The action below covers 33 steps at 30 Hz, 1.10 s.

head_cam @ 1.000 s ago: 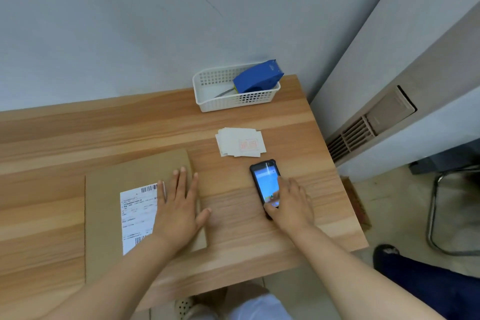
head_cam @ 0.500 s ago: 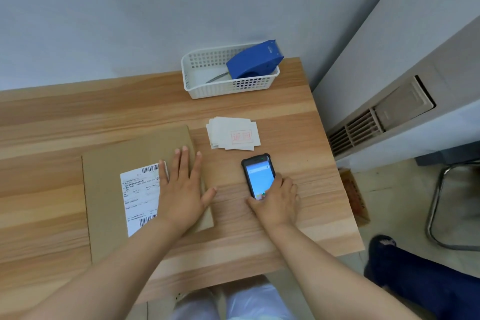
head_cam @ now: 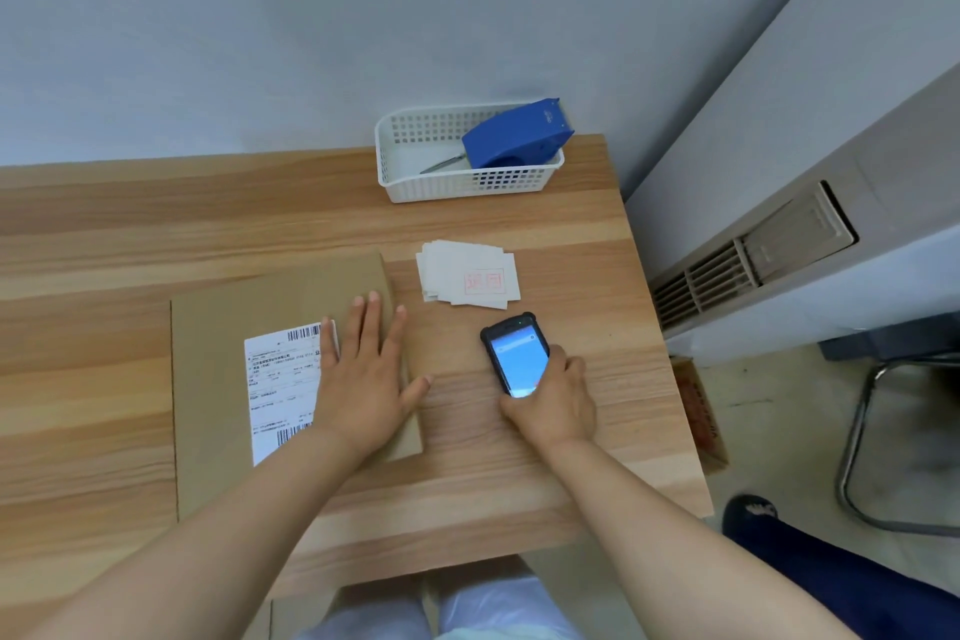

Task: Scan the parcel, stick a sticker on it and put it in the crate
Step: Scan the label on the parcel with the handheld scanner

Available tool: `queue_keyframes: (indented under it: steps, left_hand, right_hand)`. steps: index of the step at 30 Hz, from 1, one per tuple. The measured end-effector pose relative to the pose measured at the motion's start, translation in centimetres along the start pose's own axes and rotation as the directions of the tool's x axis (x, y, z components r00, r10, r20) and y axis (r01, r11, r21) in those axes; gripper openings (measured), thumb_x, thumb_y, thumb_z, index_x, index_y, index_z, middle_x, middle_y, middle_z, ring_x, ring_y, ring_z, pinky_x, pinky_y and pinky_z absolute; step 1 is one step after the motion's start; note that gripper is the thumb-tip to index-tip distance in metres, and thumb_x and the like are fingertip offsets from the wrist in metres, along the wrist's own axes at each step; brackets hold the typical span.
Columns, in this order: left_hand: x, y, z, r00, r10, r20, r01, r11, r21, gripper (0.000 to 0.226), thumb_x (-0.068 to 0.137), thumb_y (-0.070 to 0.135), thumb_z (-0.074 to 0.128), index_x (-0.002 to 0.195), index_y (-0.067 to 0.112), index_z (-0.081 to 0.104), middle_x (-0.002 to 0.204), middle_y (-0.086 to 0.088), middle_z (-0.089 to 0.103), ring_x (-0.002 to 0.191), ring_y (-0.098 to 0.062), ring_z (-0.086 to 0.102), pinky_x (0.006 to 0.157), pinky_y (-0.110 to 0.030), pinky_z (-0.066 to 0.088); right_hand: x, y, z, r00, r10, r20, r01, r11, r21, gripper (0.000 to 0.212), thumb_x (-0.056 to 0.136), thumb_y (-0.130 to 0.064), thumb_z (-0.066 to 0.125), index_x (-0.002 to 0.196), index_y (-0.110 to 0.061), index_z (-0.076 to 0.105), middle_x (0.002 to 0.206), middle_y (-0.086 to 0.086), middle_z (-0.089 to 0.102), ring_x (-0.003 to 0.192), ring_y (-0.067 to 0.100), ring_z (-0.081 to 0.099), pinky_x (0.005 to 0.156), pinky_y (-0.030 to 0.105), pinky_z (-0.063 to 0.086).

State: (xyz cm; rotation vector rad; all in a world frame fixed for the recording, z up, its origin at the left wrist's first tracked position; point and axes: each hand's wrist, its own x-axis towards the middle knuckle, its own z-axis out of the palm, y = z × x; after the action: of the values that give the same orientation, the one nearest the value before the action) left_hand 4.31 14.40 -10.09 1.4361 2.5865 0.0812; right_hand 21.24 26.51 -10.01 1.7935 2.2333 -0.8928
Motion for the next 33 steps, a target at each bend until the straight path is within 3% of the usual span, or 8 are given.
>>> queue_keyframes:
  steps: [8, 12, 16, 19, 23, 26, 33]
  left_hand:
    - [-1.7, -4.7, -2.8, 0.998, 0.007, 0.065, 0.0, 0.995, -0.1, 0.097, 0.067, 0.072, 0.021, 0.147, 0.021, 0.0, 0.158, -0.007, -0.006, 0.144, -0.019, -0.012, 0.113, -0.043, -0.013]
    - [-4.4, -9.7, -4.1, 0.993, -0.058, 0.1, 0.068, 0.992, -0.105, 0.095, 0.078, 0.064, 0.048, 0.146, 0.022, -0.003, 0.158, -0.005, -0.01, 0.143, -0.019, -0.014, 0.114, -0.045, -0.011]
    - [-7.7, -13.2, -4.6, 0.987, -0.123, 0.101, 0.138, 0.979, -0.147, 0.101, 0.074, 0.062, 0.058, 0.147, 0.021, 0.002, 0.158, -0.008, -0.005, 0.144, -0.022, -0.011, 0.113, -0.047, -0.007]
    - [-10.3, -14.7, -4.1, 0.992, -0.08, 0.094, 0.086, 0.995, -0.054, 0.092, 0.076, 0.065, 0.044, 0.147, 0.015, 0.012, 0.157, -0.013, 0.006, 0.145, -0.024, 0.002, 0.113, -0.051, 0.0]
    - [-12.6, -16.1, -2.7, 0.99, -0.024, 0.136, 0.026, 1.0, -0.017, 0.08, 0.086, 0.064, 0.015, 0.134, 0.006, 0.042, 0.14, -0.022, 0.045, 0.132, -0.033, 0.037, 0.104, -0.052, 0.018]
    - [-13.2, -16.4, -2.1, 0.993, -0.008, 0.116, 0.01, 1.0, -0.022, 0.079, 0.09, 0.059, 0.003, 0.131, 0.004, 0.042, 0.134, -0.022, 0.051, 0.129, -0.029, 0.029, 0.104, -0.047, 0.01]
    - [-14.8, -16.0, -0.9, 1.0, 0.022, -0.008, -0.022, 0.999, -0.046, 0.079, 0.091, 0.057, 0.006, 0.133, -0.002, 0.037, 0.139, -0.024, 0.045, 0.133, -0.029, 0.023, 0.109, -0.046, 0.002]
  right_hand:
    - [-1.9, -2.2, -2.6, 0.983, -0.164, -0.083, 0.151, 0.979, -0.136, 0.078, 0.063, -0.031, 0.072, 0.131, -0.015, 0.035, 0.115, 0.008, 0.046, 0.101, 0.031, 0.054, 0.077, 0.036, 0.043]
    - [-3.0, -4.9, -3.9, 0.963, -0.238, -0.127, 0.21, 0.957, -0.2, 0.066, 0.065, -0.032, 0.072, 0.12, -0.013, 0.043, 0.11, 0.009, 0.048, 0.099, 0.031, 0.052, 0.076, 0.037, 0.038]
    - [-5.0, -8.4, -5.1, 0.946, -0.309, -0.1, 0.268, 0.917, -0.297, 0.07, 0.065, -0.035, 0.074, 0.123, -0.013, 0.04, 0.114, 0.008, 0.048, 0.098, 0.03, 0.053, 0.072, 0.033, 0.034]
    - [-7.2, -11.0, -5.9, 0.939, -0.341, -0.047, 0.303, 0.884, -0.357, 0.074, 0.064, -0.034, 0.074, 0.124, -0.014, 0.036, 0.119, 0.007, 0.045, 0.096, 0.03, 0.054, 0.07, 0.033, 0.035]
    - [-11.0, -13.2, -6.8, 0.925, -0.378, -0.036, 0.324, 0.834, -0.447, 0.078, 0.061, -0.039, 0.075, 0.124, -0.013, 0.036, 0.122, 0.007, 0.046, 0.102, 0.027, 0.053, 0.077, 0.037, 0.046]
    - [-14.3, -14.4, -7.4, 0.931, -0.366, 0.007, 0.32, 0.802, -0.504, 0.077, 0.06, -0.041, 0.075, 0.122, -0.015, 0.037, 0.117, 0.006, 0.046, 0.095, 0.025, 0.054, 0.071, 0.035, 0.045]
    - [-20.4, -14.6, -8.0, 0.947, -0.319, 0.043, 0.28, 0.747, -0.603, 0.069, 0.061, -0.038, 0.075, 0.117, -0.018, 0.04, 0.105, 0.002, 0.045, 0.075, 0.022, 0.047, 0.053, 0.03, 0.032]
